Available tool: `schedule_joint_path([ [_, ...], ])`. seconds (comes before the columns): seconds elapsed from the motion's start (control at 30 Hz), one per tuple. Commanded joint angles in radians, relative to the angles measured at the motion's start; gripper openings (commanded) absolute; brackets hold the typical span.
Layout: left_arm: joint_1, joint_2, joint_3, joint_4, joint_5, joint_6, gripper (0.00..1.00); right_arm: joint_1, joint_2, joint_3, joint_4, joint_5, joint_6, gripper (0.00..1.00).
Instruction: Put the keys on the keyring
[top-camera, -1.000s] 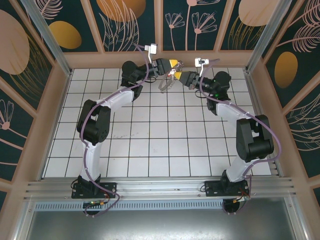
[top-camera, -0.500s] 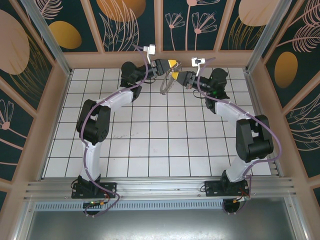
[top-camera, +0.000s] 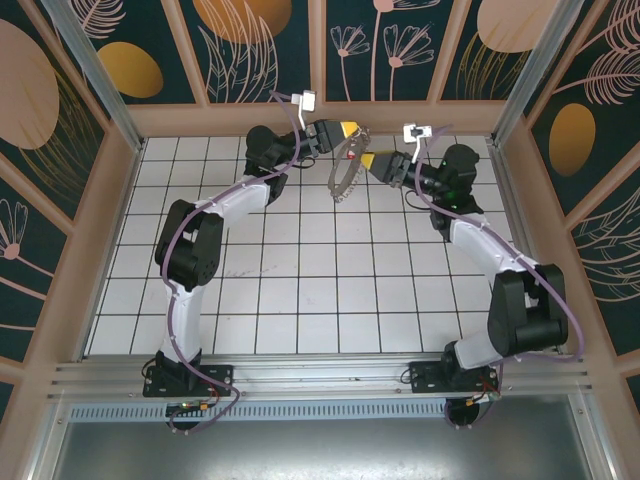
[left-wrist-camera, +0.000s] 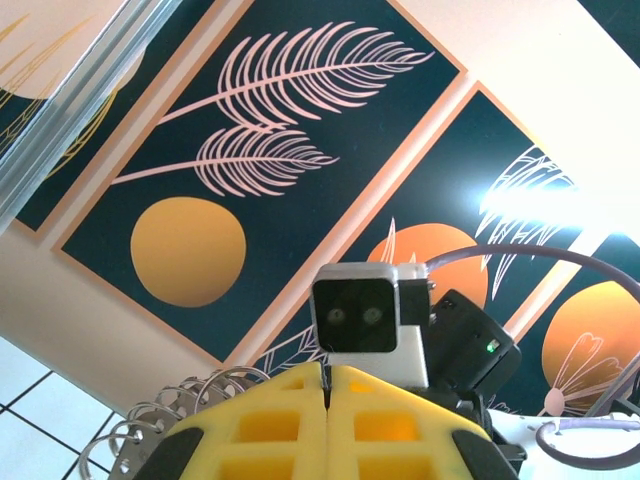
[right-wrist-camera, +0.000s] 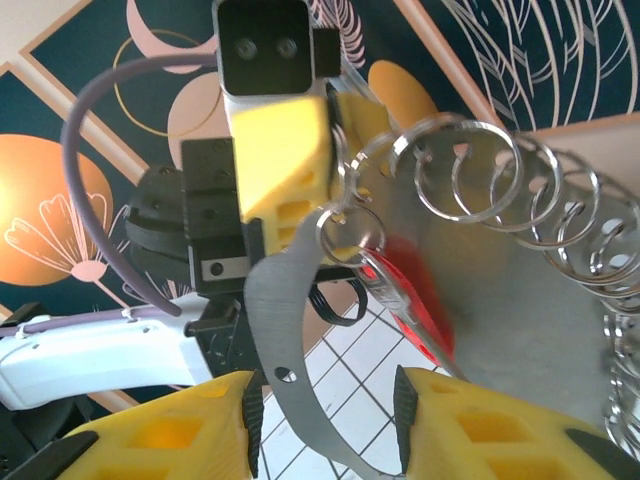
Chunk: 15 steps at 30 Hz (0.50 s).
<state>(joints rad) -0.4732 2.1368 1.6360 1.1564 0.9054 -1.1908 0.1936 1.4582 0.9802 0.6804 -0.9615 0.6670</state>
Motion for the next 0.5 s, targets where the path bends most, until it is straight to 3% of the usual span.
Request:
schedule_joint_path([
  [0.0,0.001,-0.029,0.01,0.056,-0.003,0.013,0.0,-0.011,-0.051,-0.007,0.009,0.026,-0.012,0.41],
  [0.47,-0.003,-0.058,-0.02,0.037,0.005,0.083,0.0,-0.01,0.012,0.084,0.145,0.083,0.144,0.38],
])
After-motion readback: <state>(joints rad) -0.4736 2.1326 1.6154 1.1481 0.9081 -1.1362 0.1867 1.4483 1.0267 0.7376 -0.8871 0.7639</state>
